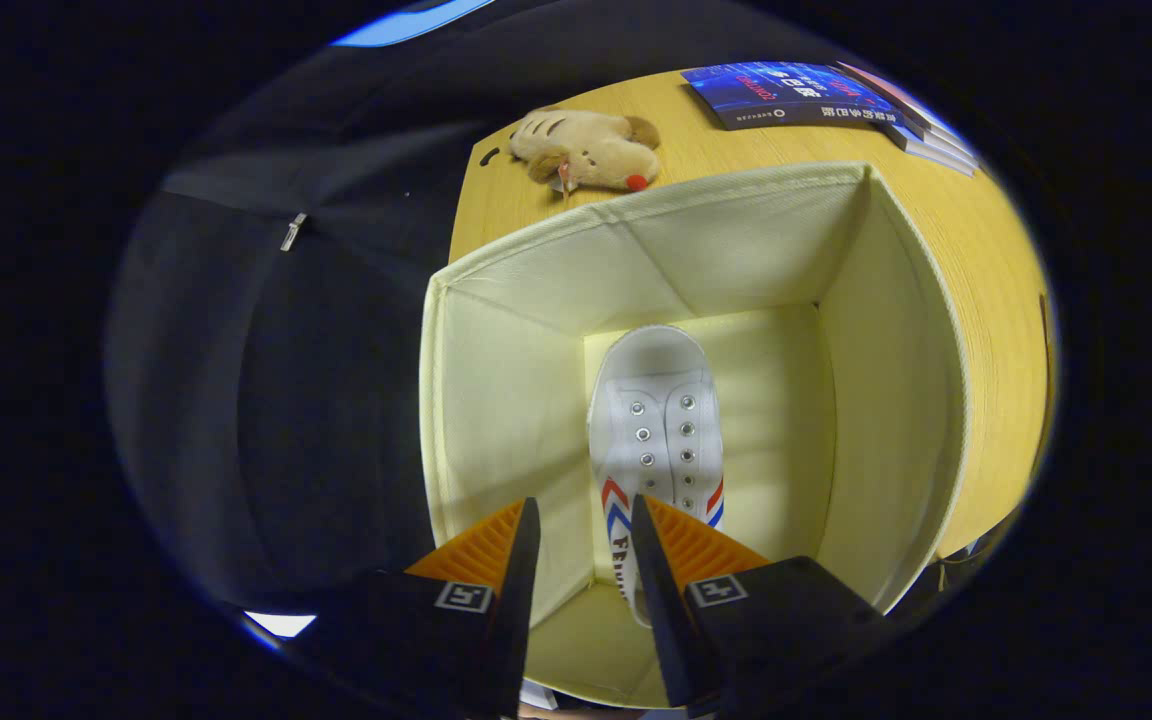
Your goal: Open the storage box then place both shoes into the box .Put the left shoe in first, then the right shoe, with the right side of both shoes facing outward in a uniform manner.
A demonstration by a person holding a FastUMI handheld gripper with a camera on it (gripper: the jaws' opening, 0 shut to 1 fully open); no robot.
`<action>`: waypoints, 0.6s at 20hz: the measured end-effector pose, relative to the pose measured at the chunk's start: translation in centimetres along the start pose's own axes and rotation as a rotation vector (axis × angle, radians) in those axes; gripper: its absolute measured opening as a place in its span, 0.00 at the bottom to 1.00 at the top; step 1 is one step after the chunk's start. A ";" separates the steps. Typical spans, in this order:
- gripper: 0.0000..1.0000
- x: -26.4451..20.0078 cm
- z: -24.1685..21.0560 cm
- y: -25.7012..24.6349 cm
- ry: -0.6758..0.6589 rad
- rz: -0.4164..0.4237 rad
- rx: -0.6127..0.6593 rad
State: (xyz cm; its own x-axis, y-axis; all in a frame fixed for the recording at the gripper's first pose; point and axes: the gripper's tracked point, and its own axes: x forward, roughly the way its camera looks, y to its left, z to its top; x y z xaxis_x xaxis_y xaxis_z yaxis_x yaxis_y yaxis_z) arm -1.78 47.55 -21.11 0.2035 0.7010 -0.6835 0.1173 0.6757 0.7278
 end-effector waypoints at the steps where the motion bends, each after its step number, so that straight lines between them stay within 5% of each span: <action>1: 0.63 -0.6 -0.3 0.3 0.000 0.017 -0.016; 4: 0.81 -3.3 -0.4 1.0 -0.018 0.080 -0.046; 12: 0.81 -18.0 3.8 -0.9 -0.299 0.253 -0.184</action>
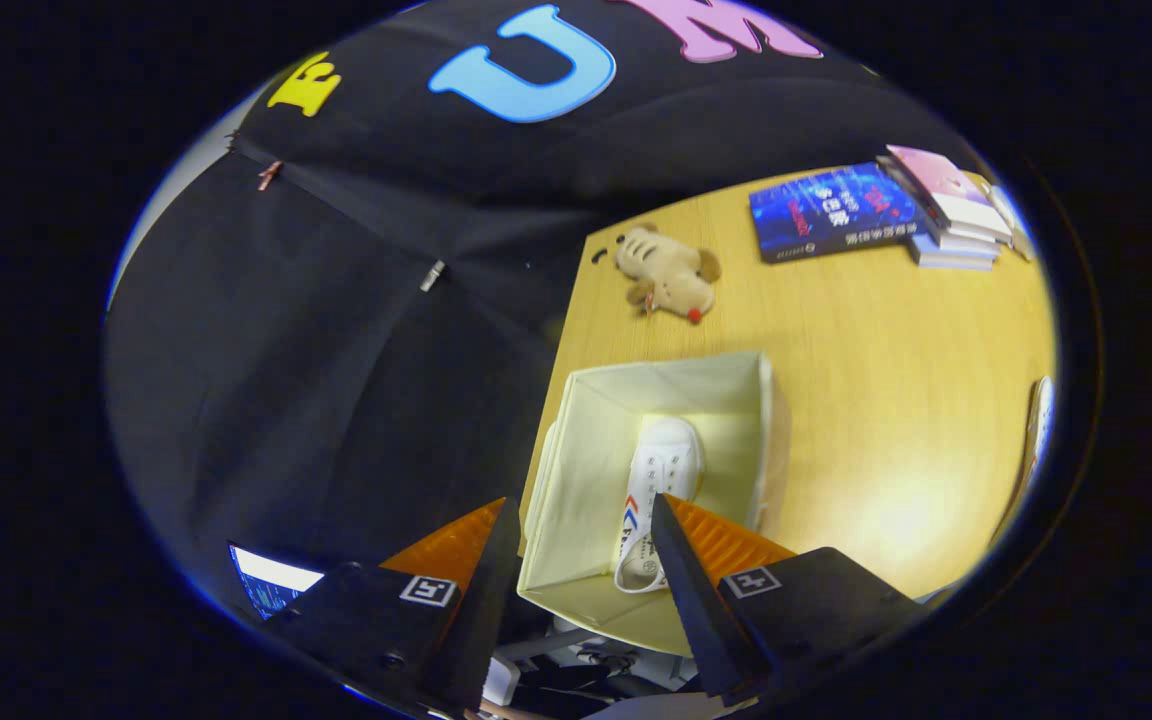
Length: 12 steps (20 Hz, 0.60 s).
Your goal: Open the storage box then place both shoes into the box .Put the left shoe in first, then the right shoe, with the right side of both shoes facing outward in a uniform manner.
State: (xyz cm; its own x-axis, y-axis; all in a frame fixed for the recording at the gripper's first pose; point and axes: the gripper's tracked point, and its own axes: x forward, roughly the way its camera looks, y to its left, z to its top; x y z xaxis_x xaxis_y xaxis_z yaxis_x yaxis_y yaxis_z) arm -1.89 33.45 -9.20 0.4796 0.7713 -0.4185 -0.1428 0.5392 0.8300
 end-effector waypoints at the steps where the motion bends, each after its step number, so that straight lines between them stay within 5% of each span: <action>1: 0.81 -2.1 1.0 -0.8 -0.043 0.003 -0.024; 6: 0.81 -11.9 4.6 -8.2 -0.229 -0.072 -0.149; 12: 0.81 -21.4 7.2 -21.8 -0.354 -0.260 -0.179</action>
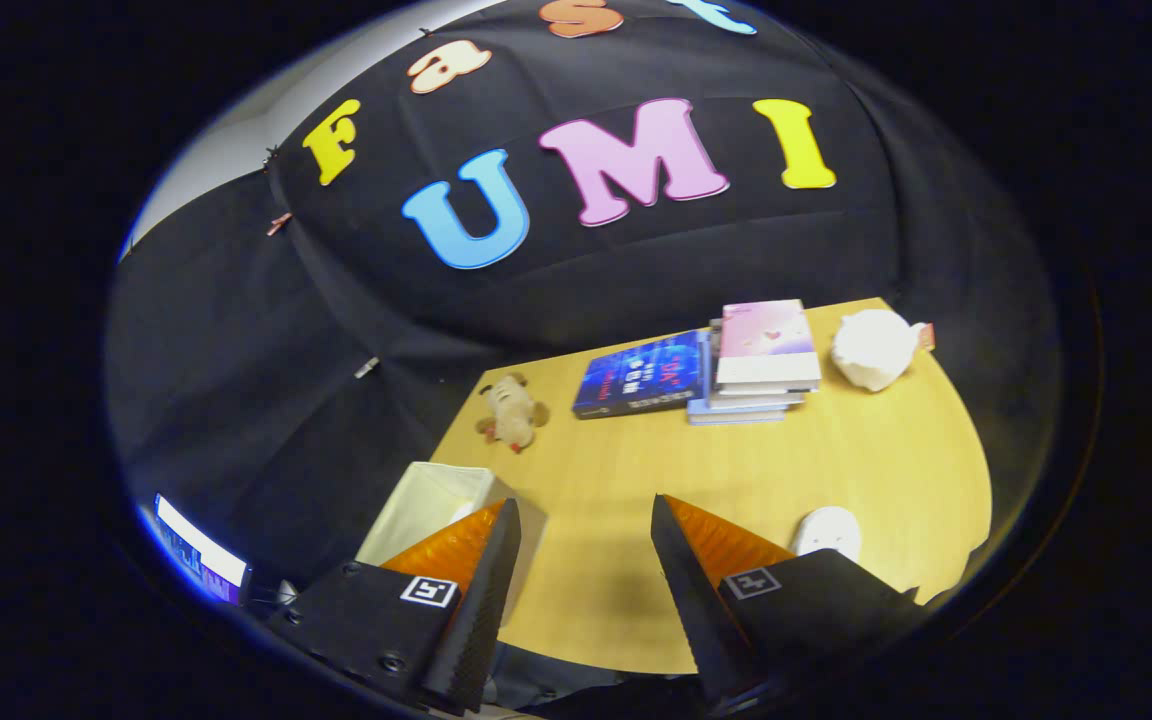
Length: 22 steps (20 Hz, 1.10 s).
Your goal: Open the storage box then place both shoes into the box .Put the left shoe in first, then the right shoe, with the right side of both shoes facing outward in a uniform manner.
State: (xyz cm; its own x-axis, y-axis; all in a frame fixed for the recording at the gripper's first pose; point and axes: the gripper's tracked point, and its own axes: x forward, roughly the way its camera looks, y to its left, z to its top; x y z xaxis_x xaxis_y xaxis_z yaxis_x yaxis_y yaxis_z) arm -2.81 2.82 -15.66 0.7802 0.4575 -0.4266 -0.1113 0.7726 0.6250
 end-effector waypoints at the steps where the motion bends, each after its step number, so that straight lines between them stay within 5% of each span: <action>1: 0.81 -0.4 -0.2 -2.8 0.003 -0.040 -0.002; 6: 0.81 0.4 -5.8 -17.2 0.132 -0.240 0.034; 10: 0.80 2.3 -12.8 -23.4 0.340 -0.279 0.084; 15: 0.78 5.0 -18.7 -25.1 0.490 -0.266 0.208; 22: 0.66 5.8 -20.3 -26.4 0.556 -0.300 0.256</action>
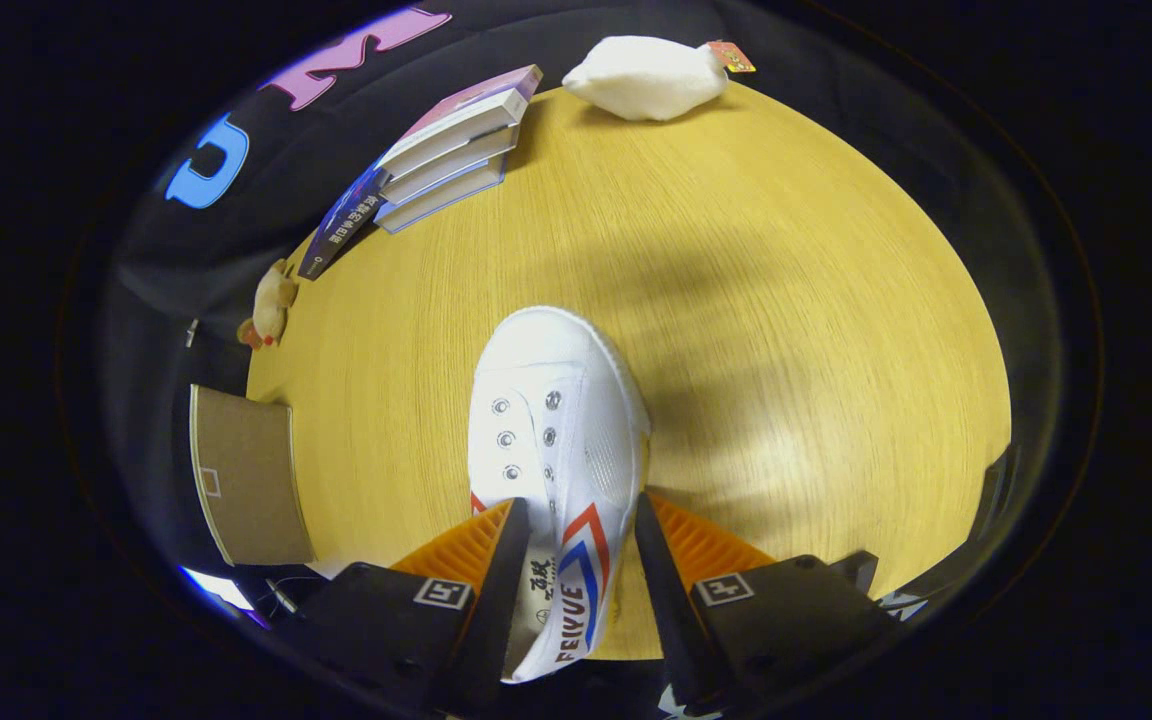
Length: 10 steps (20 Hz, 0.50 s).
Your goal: Open the storage box then place both shoes into the box .Put the left shoe in first, then the right shoe, with the right side of both shoes facing outward in a uniform manner.
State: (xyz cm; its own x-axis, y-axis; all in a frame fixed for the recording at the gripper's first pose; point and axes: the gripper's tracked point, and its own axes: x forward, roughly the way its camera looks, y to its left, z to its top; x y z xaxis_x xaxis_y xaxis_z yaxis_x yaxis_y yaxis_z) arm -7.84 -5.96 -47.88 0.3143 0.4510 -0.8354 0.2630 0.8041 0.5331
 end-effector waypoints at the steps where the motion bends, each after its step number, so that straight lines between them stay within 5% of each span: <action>1: 0.54 -0.4 0.1 0.1 0.008 0.003 0.021; 7: 0.13 -0.9 0.6 0.2 0.030 0.012 0.091; 10: 0.11 -3.3 0.7 2.0 0.001 0.066 0.151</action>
State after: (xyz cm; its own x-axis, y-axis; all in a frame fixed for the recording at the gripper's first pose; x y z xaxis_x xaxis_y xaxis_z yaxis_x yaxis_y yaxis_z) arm -7.69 -6.09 -43.94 0.3349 0.5014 -0.7978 0.3756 0.7055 0.6011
